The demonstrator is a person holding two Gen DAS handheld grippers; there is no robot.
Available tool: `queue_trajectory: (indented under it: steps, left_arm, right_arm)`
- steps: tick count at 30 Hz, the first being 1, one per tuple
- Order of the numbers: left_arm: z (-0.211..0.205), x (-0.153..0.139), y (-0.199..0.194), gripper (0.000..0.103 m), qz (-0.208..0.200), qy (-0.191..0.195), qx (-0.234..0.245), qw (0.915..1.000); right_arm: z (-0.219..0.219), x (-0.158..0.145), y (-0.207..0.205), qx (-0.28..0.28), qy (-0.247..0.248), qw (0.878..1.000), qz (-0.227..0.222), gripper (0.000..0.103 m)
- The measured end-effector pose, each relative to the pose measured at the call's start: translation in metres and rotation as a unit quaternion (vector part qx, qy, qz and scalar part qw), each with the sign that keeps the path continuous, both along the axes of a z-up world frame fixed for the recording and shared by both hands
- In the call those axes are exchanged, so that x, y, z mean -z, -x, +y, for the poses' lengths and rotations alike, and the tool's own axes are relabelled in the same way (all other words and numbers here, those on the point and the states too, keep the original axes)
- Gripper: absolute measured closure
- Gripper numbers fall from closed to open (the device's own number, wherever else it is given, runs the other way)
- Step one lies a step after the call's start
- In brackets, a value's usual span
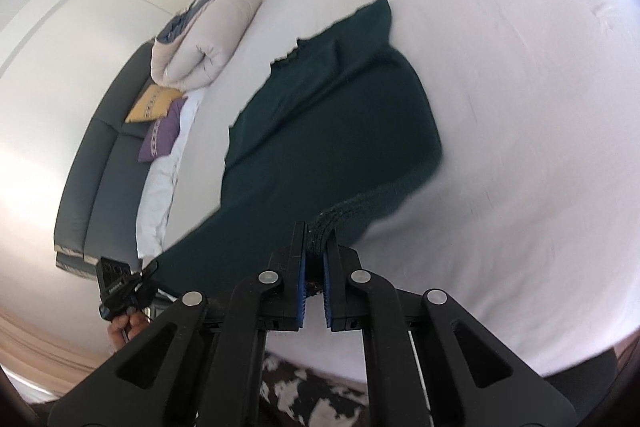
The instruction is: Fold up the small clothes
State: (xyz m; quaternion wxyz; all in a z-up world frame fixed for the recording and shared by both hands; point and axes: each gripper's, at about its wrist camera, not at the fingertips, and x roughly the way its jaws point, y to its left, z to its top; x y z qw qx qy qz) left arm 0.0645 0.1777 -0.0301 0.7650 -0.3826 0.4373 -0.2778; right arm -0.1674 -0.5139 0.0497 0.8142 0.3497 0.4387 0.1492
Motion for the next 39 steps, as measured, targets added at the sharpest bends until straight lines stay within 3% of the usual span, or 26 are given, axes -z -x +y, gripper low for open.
queue_trajectory:
  steps: [10,23,32,39]
  left_arm:
    - [0.006,-0.011,-0.086,0.097,-0.008,0.03,-0.045,0.9985]
    - [-0.015,-0.002,-0.22,0.097,0.001,0.001,-0.063,0.998]
    - [-0.032,0.032,-0.293,0.097,0.023,-0.031,-0.07,0.9968]
    - [-0.041,0.081,-0.337,0.091,0.067,-0.064,-0.081,0.9924]
  right_arm:
    - [-0.024,-0.023,-0.103,0.062,-0.018,0.998,-0.024,0.097]
    - [-0.048,-0.023,-0.263,0.105,0.034,0.994,-0.023,0.097]
    - [-0.05,0.016,-0.365,0.122,0.073,0.99,0.005,0.097]
    - [-0.054,0.073,-0.429,0.142,0.079,0.985,0.062,0.095]
